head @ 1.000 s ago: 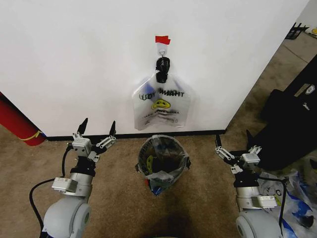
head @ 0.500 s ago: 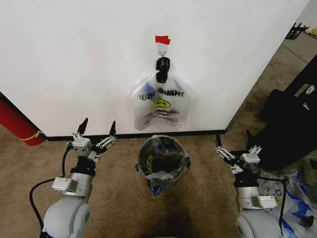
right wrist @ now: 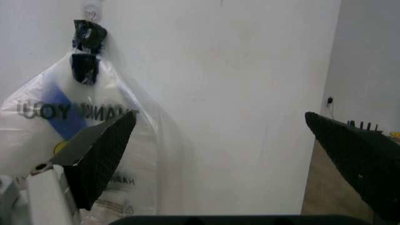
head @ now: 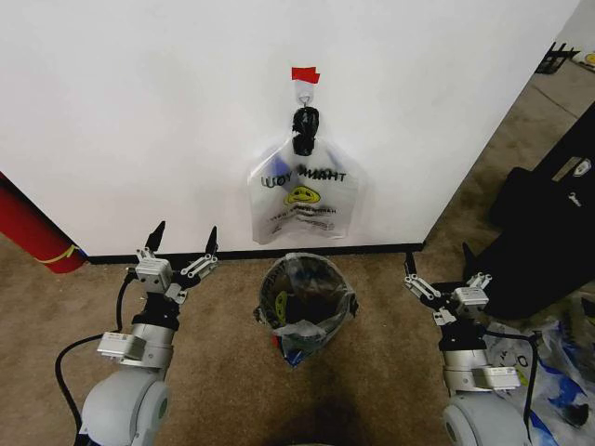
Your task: Pick up the garbage bag from the wall and place it over the trash bin.
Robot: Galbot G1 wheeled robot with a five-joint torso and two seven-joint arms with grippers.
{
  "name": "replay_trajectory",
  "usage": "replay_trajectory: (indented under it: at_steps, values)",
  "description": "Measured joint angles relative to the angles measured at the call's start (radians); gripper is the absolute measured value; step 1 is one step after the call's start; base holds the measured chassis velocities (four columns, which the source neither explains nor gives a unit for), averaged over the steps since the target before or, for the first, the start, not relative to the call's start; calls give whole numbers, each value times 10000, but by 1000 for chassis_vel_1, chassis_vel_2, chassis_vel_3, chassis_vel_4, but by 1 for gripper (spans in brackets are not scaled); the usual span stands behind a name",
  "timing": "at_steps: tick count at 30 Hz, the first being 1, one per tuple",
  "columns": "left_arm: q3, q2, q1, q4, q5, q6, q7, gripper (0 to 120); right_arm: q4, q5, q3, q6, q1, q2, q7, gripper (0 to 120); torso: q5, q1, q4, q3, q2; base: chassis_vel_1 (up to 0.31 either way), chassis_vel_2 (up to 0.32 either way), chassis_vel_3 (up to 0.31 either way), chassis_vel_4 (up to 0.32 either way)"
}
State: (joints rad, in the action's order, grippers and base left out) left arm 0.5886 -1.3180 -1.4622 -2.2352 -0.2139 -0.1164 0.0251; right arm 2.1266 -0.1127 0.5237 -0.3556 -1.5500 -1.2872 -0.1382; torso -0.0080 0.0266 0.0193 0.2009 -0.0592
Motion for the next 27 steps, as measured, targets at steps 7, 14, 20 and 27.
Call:
replay_trajectory:
  at_steps: [7,14,20,27]
  values:
    - [0,1,0,2,-1,0,-1,100,0,0,0,0,0,0,0,100,0,0,0,0,0,0,0,0,0]
    - [0,0,0,2,-1,0,-1,100,0,0,0,0,0,0,0,100,0,0,0,0,0,0,0,0,0]
    - [0,0,1,2,-1,0,-1,100,0,0,0,0,1,0,-1,100,0,0,0,0,0,0,0,0,0]
    - [0,0,1,3,-1,0,-1,100,0,-1,0,0,0,0,-1,100,0,0,0,0,0,0,0,0,0]
